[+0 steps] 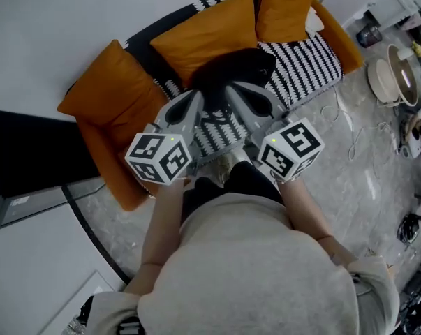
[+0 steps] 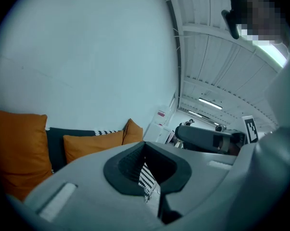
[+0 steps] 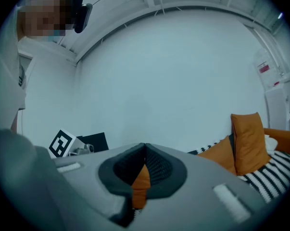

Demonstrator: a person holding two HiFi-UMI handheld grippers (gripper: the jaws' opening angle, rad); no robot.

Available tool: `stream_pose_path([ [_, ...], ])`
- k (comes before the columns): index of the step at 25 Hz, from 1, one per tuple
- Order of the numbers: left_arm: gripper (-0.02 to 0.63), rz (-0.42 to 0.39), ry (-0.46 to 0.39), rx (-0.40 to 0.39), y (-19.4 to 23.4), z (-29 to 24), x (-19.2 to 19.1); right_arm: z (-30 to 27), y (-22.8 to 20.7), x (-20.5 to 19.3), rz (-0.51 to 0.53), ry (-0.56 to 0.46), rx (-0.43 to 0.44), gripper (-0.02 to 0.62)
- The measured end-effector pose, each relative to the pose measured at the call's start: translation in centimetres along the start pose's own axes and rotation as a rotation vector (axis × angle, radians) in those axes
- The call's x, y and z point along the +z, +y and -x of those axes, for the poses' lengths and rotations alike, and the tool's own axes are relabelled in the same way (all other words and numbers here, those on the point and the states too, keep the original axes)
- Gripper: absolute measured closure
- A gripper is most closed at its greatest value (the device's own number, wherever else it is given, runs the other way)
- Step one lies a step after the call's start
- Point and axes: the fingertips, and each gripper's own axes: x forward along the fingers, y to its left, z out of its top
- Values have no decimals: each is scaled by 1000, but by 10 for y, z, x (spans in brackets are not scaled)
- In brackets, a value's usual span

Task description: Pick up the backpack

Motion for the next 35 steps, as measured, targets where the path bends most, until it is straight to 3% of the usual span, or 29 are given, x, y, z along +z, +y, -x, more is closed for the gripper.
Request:
stream_pose_path([
  [3, 598, 57, 5, 38, 13, -12, -6, -11, -10, -1, 25, 24, 29, 594],
  [9, 598, 66, -3, 75, 22, -28, -1, -27, -29, -12, -17, 77, 66, 594],
  [15, 598, 102, 41, 87, 35, -41, -15, -41, -39, -27, -5, 137, 78, 594],
  [27, 598, 160, 131, 64, 72, -67, -46, -73, -60, -66, -64, 213, 6, 594],
  [35, 598, 195, 199, 67, 103, -70, -83, -88, -84, -116, -117, 266, -69, 594],
])
